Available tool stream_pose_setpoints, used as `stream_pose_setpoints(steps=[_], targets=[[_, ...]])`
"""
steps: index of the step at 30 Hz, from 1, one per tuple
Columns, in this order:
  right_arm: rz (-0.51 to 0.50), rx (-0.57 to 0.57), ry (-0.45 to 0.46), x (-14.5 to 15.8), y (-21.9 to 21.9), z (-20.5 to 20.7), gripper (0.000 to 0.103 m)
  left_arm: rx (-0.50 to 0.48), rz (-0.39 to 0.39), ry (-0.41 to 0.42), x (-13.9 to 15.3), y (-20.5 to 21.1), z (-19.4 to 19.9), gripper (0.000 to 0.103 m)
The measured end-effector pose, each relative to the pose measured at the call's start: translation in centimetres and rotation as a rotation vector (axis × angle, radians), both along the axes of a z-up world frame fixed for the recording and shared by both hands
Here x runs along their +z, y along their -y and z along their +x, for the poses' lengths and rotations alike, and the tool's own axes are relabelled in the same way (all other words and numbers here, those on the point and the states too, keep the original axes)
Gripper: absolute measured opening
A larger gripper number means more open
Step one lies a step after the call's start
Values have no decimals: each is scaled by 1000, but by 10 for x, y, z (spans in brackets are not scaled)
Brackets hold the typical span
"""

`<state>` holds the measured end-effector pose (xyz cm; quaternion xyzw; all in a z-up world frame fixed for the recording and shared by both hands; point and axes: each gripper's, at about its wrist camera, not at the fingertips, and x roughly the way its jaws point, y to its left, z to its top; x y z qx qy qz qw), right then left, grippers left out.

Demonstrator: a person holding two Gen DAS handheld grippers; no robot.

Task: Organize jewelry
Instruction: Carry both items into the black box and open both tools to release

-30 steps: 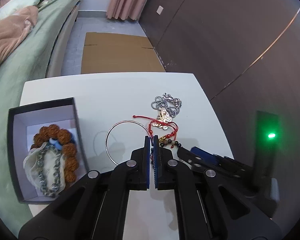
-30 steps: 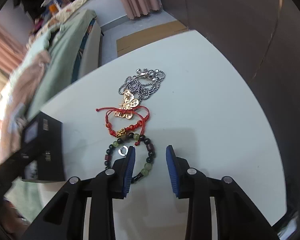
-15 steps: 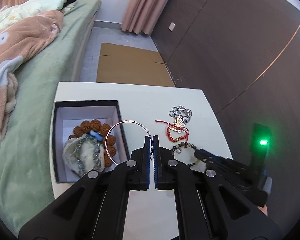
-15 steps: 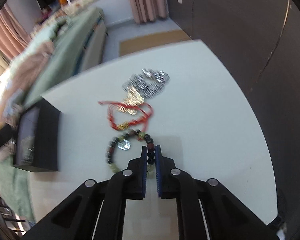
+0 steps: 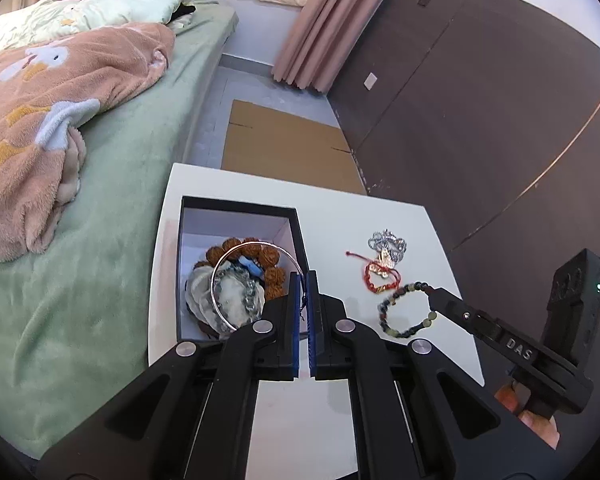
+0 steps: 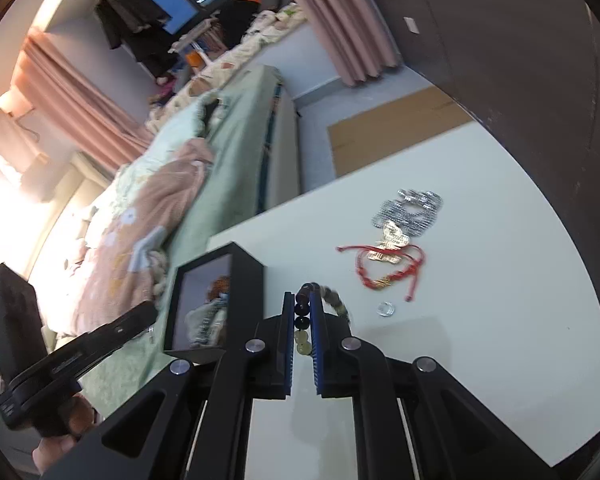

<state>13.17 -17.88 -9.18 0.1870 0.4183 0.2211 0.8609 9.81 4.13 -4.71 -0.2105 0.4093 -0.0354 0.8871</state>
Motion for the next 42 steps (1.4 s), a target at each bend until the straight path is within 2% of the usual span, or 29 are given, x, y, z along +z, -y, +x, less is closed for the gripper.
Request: stream_pose_setpoints(steps=[10,15,19,20,21,22,23,27,34,36,37,39,40,42], targets=[[142,136,142,30,-36,-12,8,48,-59,24,7,-38,6,4],[162,188,163,35,-60,-13,8,52,-81,23,7,-51,11,4],[173,204,163,36,-73,-10,8,4,-125,7,1,-51,20,6],[174,207,163,35,-75,-9,8,-9,-134,-4,-1,-49,23,8],[173,209,161,35,-77,-7,8,-10,-140,-13,-2,-49,25,27],[174,211,158,34,-79,-6,8,-4,-147,-14,-3,-50,27,54],[179,212,153,33,-81,-3,8,10,-152,4,-1,-53,26,61],[190,226,143,30,-89,2,8,55,-160,36,6,-67,27,65],[203,272,124,25,-110,11,9,135,-165,44,7,-95,30,79],[141,287,92,19,-121,16,15,145,-161,36,5,-99,32,82],[129,277,56,12,-122,21,35,151,-159,30,3,-100,33,82],[125,215,46,9,-114,24,66,159,-153,10,-2,-102,36,82],[121,195,61,12,-109,23,70,163,-149,-3,-4,-102,37,82],[106,169,73,18,-100,23,72,164,-144,-18,-7,-102,38,82]])
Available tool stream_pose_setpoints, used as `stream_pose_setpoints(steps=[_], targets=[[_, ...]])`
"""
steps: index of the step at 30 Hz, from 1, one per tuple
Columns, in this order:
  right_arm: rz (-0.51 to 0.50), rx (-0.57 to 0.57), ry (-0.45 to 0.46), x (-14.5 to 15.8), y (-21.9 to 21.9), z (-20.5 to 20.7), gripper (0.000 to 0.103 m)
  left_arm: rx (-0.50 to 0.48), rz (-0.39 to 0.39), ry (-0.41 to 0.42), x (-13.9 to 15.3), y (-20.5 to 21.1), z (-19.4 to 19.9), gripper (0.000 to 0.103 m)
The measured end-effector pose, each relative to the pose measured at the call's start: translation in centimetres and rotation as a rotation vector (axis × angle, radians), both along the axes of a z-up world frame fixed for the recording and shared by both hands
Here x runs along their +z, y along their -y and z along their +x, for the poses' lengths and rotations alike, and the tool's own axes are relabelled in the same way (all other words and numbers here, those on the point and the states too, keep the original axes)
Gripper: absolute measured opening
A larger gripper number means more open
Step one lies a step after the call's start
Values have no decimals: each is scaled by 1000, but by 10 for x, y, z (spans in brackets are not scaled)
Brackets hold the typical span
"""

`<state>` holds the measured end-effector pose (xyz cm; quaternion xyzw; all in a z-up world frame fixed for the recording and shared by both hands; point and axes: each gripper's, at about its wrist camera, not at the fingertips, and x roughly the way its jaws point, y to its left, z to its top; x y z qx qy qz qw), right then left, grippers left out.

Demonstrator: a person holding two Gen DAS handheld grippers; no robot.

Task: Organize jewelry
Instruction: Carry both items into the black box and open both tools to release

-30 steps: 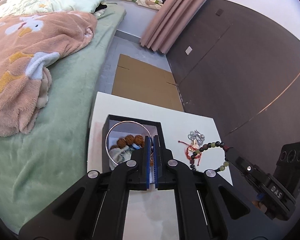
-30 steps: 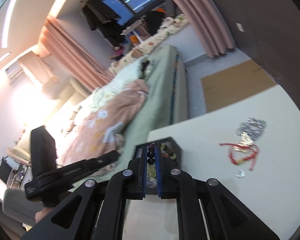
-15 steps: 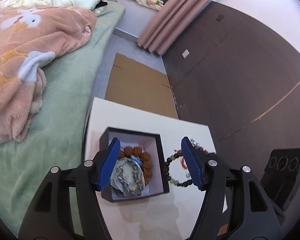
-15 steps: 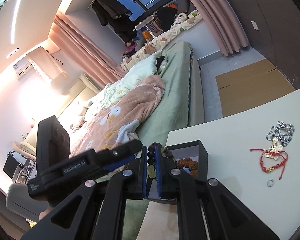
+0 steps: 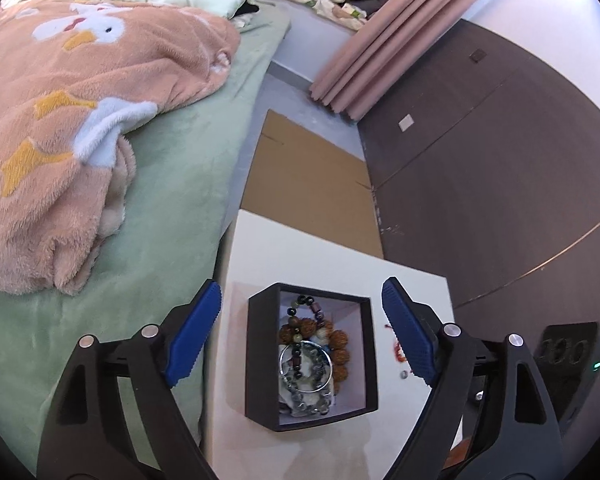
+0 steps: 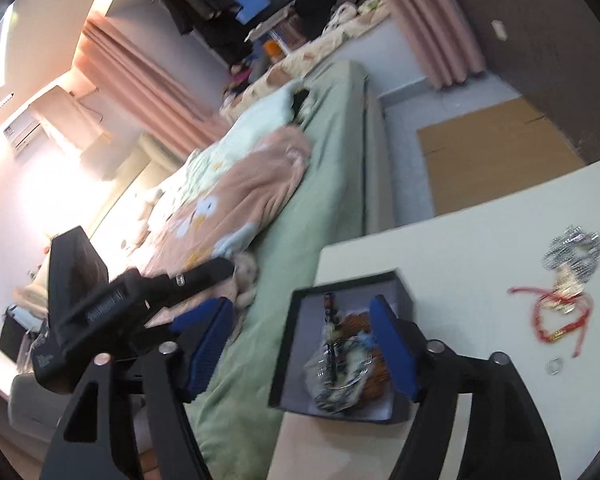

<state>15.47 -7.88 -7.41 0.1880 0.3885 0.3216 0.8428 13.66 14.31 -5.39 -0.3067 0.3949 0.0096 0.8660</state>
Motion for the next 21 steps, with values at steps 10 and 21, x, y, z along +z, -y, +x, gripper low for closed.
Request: stream_pose_setpoints(steps=[10,21], targets=[[-57,-117,-63,-4,53,-2,87,-35,58,-24,-1,23,-5,84],[-115,-259,-156,-19,117,-7,95,-117,131,-22,3,68,-16,89]])
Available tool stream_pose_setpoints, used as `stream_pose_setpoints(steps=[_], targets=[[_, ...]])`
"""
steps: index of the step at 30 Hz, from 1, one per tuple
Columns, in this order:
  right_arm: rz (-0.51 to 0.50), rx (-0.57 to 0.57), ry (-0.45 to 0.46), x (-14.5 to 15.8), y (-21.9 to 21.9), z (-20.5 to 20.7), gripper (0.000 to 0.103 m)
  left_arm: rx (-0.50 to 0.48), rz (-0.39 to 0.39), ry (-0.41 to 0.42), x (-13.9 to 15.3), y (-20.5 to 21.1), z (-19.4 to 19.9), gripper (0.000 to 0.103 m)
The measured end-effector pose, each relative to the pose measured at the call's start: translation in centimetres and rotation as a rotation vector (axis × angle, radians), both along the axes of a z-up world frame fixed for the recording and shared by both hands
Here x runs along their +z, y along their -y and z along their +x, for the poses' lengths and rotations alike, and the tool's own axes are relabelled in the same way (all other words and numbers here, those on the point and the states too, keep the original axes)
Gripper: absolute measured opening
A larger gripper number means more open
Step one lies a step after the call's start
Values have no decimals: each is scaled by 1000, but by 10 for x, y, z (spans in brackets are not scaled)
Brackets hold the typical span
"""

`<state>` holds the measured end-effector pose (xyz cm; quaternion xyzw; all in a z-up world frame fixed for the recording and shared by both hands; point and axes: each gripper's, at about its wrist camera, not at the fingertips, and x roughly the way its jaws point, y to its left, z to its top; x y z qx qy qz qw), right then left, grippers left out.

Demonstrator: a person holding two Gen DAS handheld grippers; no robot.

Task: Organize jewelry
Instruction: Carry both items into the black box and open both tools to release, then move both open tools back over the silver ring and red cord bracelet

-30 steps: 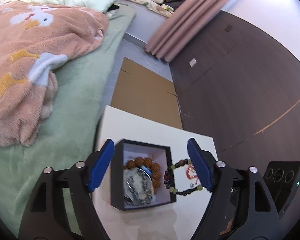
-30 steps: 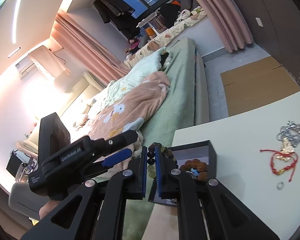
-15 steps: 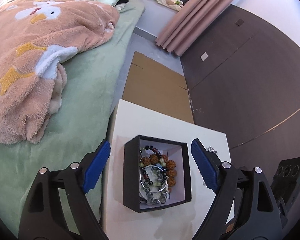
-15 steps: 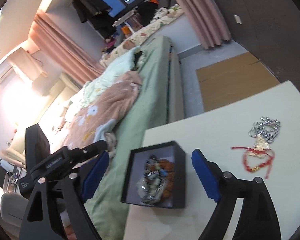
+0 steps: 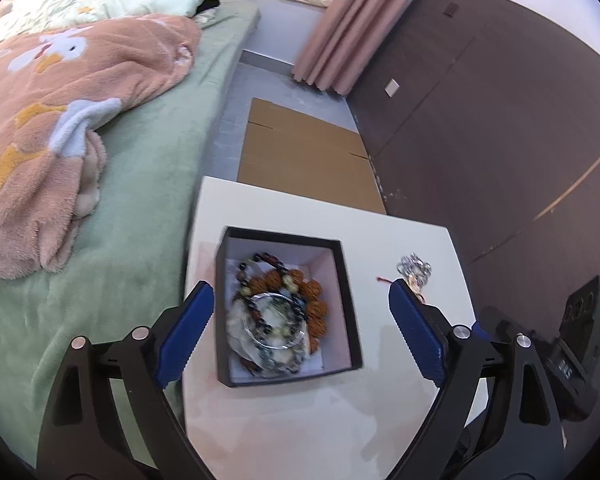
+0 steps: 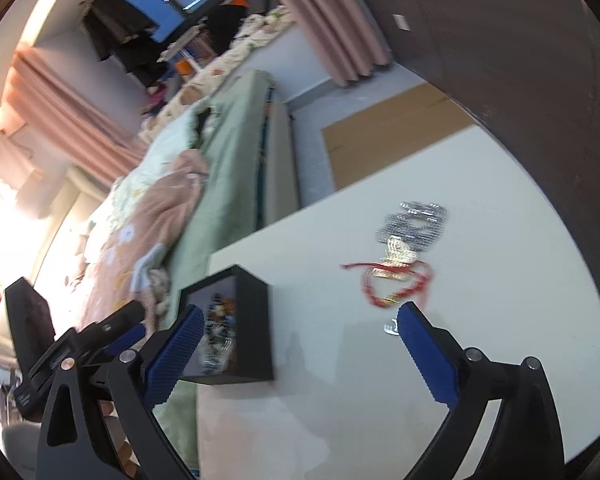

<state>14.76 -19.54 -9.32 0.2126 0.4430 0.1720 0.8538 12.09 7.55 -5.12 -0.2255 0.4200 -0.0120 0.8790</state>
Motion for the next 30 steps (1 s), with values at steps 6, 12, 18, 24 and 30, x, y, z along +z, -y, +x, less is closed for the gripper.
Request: stream_pose_setpoints(steps=[6,12,18,24,30], targets=[[-10,-69,-48,-10,30,-2,91,-91,34,-11,-3,38,3,89],[-36,-141,-62,-13,60,-11,86,-162,80,12,-2,76,6,88],[-45,-169,-88,-16,80,-13,70,-242,103,-2,-9,112,15,69],[-62,-192,-106,-18,94,-8,64,-281,121,-27,-20,135,27,55],[-70,-203,-119,-18,103,-1,64,-332,134,-65,-35,155,42,46]])
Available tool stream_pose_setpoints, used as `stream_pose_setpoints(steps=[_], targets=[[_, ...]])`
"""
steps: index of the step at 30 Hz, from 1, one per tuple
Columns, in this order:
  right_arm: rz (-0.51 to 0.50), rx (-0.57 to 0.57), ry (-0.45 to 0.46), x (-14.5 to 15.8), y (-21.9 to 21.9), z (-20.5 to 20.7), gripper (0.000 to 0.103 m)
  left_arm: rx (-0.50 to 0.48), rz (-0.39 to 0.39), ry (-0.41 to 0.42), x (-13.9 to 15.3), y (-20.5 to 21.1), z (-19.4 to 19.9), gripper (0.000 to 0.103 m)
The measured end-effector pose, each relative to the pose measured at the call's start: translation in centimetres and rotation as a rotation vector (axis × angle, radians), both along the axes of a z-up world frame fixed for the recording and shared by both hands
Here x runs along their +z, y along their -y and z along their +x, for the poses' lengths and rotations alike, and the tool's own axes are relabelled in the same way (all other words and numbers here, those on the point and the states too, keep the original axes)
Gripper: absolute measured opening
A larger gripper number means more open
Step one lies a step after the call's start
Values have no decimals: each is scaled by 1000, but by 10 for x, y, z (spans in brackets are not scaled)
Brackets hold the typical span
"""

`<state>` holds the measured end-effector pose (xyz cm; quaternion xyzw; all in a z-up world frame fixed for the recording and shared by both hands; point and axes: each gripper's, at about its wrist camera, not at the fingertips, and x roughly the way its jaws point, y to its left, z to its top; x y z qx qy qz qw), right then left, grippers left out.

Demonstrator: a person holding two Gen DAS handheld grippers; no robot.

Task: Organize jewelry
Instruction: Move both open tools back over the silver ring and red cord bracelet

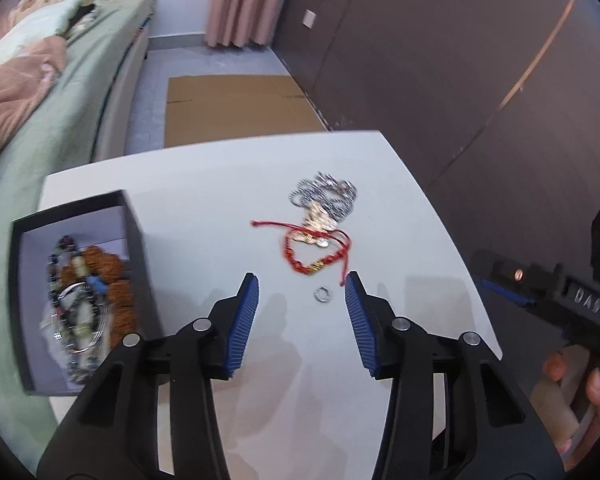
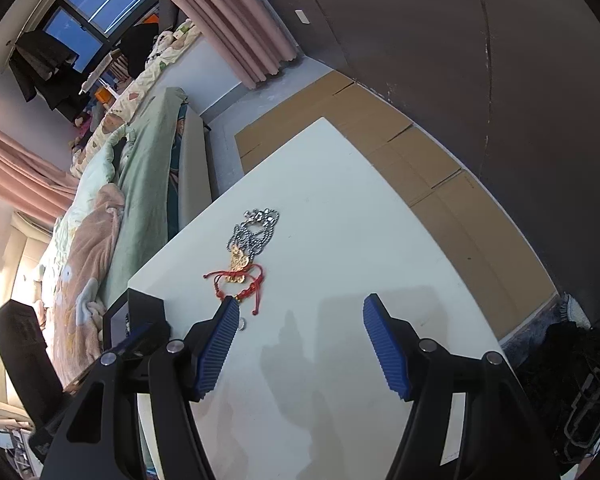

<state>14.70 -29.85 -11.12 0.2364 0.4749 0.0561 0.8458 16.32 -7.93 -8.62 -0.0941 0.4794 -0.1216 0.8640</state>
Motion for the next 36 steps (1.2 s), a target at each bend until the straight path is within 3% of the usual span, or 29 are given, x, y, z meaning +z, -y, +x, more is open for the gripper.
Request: stream_pose_setpoints(steps=[6,14,18,21,24,36], targets=[[-1,-8,-9,0,6,10,64,-65,64,-13,-18,29,5,46],[-53,-19,-19,0,11,15,64,-79,145,-17,-34,49,10,46],[-57,-22,-16,1,15,17,64,-76,147,-49,-43,55,14,34],[-55,-22,-14,2,15,18,64,-71,210,-28,-46,62,10,29],[-58,-11,-16,1,12,19,64,-50,274,-9,-47,66,9,14],[-93,74,-33,-11,-20,31,60,-8,147,8,-27,29,14,13]])
